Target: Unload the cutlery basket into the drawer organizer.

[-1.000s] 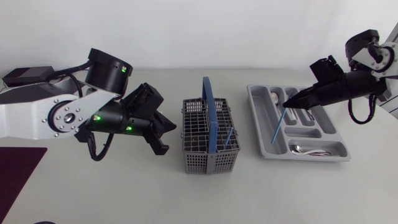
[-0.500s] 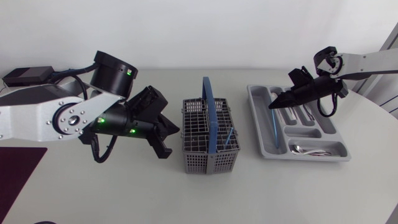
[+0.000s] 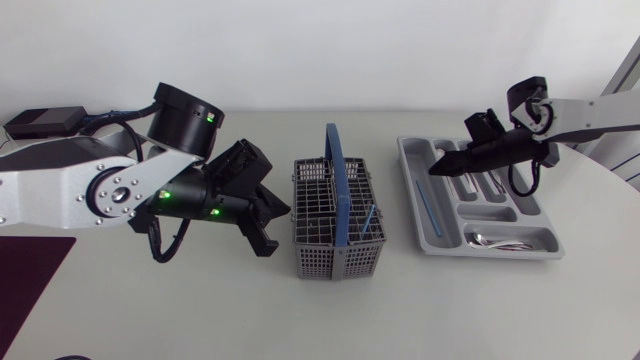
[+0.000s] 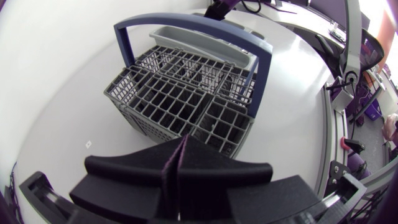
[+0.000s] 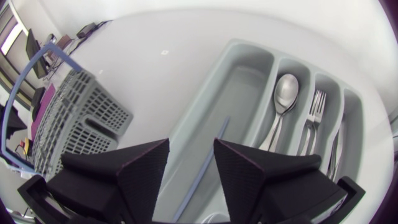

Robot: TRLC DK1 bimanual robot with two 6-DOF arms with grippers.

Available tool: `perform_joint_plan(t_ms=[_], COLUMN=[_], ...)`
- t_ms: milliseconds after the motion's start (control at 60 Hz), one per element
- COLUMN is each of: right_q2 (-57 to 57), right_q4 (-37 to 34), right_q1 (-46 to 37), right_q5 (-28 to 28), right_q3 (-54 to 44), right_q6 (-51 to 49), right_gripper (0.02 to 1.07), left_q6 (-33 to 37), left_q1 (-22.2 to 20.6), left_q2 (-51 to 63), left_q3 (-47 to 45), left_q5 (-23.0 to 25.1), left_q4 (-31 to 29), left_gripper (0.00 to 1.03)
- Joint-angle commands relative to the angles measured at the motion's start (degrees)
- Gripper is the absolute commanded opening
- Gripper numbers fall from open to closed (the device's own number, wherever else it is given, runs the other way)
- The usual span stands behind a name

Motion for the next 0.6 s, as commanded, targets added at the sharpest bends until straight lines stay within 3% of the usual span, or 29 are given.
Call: perform_joint_plan(t_ms=[0, 133, 250, 433, 583], right_q2=[-9.2, -22.6, -32.5, -41.7, -41.9], right_q4=[1.3, 1.4, 1.3, 2.6, 6.5], right_q1=[1.9, 4.9, 10.0, 18.5, 23.5], right_q5=[-0.7, -6.9, -8.3, -8.4, -6.3], right_q3=[-6.7, -17.2, -26.3, -35.8, -37.7], right_q6=[-2.5, -7.0, -13.7, -20.1, -18.7], right_gripper=[0.68, 0.67, 0.67, 0.67, 0.64], left_q6=[0.7, 0.7, 0.7, 0.7, 0.6], left_q1=[-0.4, -0.7, -0.8, -1.2, -1.4], left_q2=[0.9, 0.8, 0.3, -0.5, -0.5], left_q3=[0.5, 0.3, 0.0, -0.2, -0.2], left_q5=[-0.1, -0.1, -0.1, -0.2, -0.4], left_q4=[-0.6, -0.5, -0.6, -0.8, -0.9], left_gripper=[0.14, 0.14, 0.14, 0.14, 0.14])
